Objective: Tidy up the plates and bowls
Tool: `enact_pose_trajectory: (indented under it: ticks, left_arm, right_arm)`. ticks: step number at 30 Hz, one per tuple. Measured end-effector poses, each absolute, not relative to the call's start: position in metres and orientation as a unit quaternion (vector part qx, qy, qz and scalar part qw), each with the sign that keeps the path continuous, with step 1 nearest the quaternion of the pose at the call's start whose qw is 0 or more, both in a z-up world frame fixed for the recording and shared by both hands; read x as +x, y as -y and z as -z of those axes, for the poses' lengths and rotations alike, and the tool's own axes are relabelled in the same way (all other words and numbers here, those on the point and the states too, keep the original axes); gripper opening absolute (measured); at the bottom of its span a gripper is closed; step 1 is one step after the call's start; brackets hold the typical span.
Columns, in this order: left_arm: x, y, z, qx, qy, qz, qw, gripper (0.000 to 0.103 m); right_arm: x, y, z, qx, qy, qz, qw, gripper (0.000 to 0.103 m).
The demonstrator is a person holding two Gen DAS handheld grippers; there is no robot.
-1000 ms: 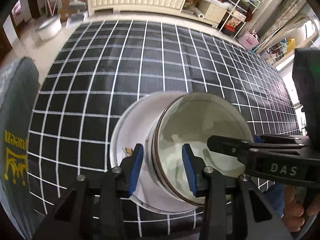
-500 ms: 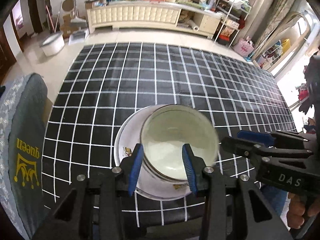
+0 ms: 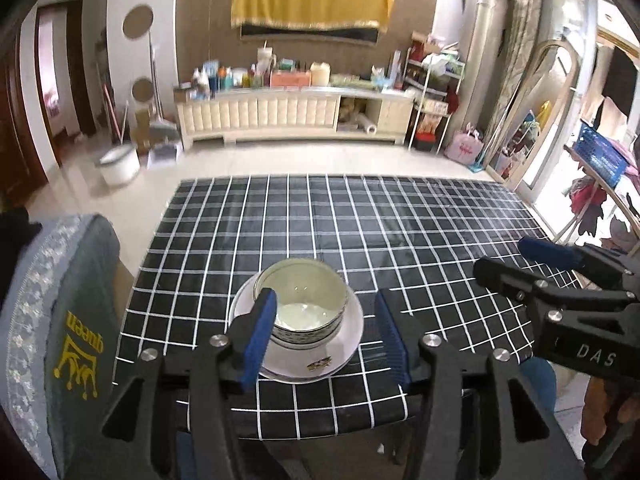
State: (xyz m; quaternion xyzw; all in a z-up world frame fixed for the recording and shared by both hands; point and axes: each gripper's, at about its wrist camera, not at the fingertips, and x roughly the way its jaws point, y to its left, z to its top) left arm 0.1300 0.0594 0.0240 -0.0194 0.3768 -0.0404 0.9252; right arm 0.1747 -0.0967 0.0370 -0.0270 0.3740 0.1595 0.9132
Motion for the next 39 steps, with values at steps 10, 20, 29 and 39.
enact_pose_trajectory:
  ticks: [10,20,29,39]
  left_arm:
    - [0.060,-0.033,-0.071,0.003,-0.275,0.034,0.961,0.070]
    - [0.007,-0.019,-0.094,0.020,-0.208,0.013,0.978,0.081]
    - [-0.026,-0.013,-0.096,0.025,-0.177,-0.005,0.984,0.087]
    - [-0.040,-0.009,-0.088,0.022,-0.177,-0.005,0.984,0.087]
  right_arm:
    - [0.101,0.122,-0.072,-0.037,-0.264,-0.108,0.958,0.082]
    - [0.043,0.135,-0.094,-0.052,-0.167,-0.072,0.982,0.101]
    - [0.017,0.147,-0.085,-0.044,-0.146,-0.045,0.987,0.103]
    - [0.005,0.150,-0.079,-0.048,-0.157,-0.037,0.986,0.103]
